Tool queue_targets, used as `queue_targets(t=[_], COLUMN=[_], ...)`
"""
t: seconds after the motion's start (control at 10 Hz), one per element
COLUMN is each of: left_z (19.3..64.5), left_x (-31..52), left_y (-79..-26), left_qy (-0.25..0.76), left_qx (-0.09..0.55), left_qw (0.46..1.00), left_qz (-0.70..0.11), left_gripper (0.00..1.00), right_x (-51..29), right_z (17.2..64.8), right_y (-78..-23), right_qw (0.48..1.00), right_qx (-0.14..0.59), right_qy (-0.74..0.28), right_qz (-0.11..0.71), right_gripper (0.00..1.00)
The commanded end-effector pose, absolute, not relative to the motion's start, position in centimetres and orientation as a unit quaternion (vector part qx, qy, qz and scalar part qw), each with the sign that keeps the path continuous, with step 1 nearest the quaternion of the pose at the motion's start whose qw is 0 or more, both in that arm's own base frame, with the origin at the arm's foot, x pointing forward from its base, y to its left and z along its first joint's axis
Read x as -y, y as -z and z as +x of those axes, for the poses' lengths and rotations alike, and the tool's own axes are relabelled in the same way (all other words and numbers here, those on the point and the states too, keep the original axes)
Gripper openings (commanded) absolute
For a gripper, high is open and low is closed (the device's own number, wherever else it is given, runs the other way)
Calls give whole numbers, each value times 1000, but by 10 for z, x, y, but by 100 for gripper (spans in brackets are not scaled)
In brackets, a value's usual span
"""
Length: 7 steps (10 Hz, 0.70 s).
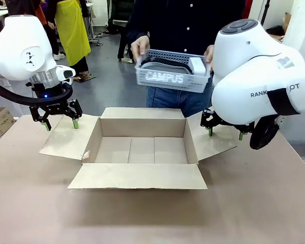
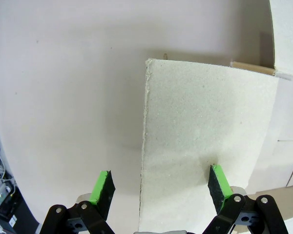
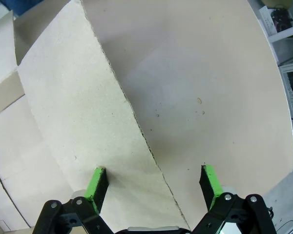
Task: Pack the gift set into the box.
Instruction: Lift both hands away from the flaps of the Package Box.
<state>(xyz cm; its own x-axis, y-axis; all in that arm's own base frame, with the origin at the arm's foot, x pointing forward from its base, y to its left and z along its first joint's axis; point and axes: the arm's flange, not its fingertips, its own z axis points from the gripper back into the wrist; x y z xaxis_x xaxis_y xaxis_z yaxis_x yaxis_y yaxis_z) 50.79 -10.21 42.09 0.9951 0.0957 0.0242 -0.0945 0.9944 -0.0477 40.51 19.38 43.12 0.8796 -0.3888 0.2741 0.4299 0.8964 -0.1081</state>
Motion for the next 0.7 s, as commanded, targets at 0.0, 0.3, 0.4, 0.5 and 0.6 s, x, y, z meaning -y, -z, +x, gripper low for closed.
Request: queue_targets(t=[0.0,0.3,0.4,0.5,0.6], left_z=[507,507,507,507,507], left_x=[102,102,102,102,102], left_y=[-422,-422,-422,-422,-422], left_qy=[-55,-55,-55,-55,-55], left_qx=[19,19,19,19,19], left_qw=[998,998,998,998,998], left_qz=[-16,-16,-16,-16,-16], left_gripper=[100,100,100,100,100], right_x=[-195,-195,-195,-195,-195], right_z=[407,407,407,407,407], right_y=[-432,-432,-432,-432,-432], right_qw=[963,963,963,963,963], right_qx=[127,127,127,127,127], right_qy=[220,220,220,220,220], right_qz=[-89,-89,-89,-89,-89], right_gripper=[100,100,100,100,100])
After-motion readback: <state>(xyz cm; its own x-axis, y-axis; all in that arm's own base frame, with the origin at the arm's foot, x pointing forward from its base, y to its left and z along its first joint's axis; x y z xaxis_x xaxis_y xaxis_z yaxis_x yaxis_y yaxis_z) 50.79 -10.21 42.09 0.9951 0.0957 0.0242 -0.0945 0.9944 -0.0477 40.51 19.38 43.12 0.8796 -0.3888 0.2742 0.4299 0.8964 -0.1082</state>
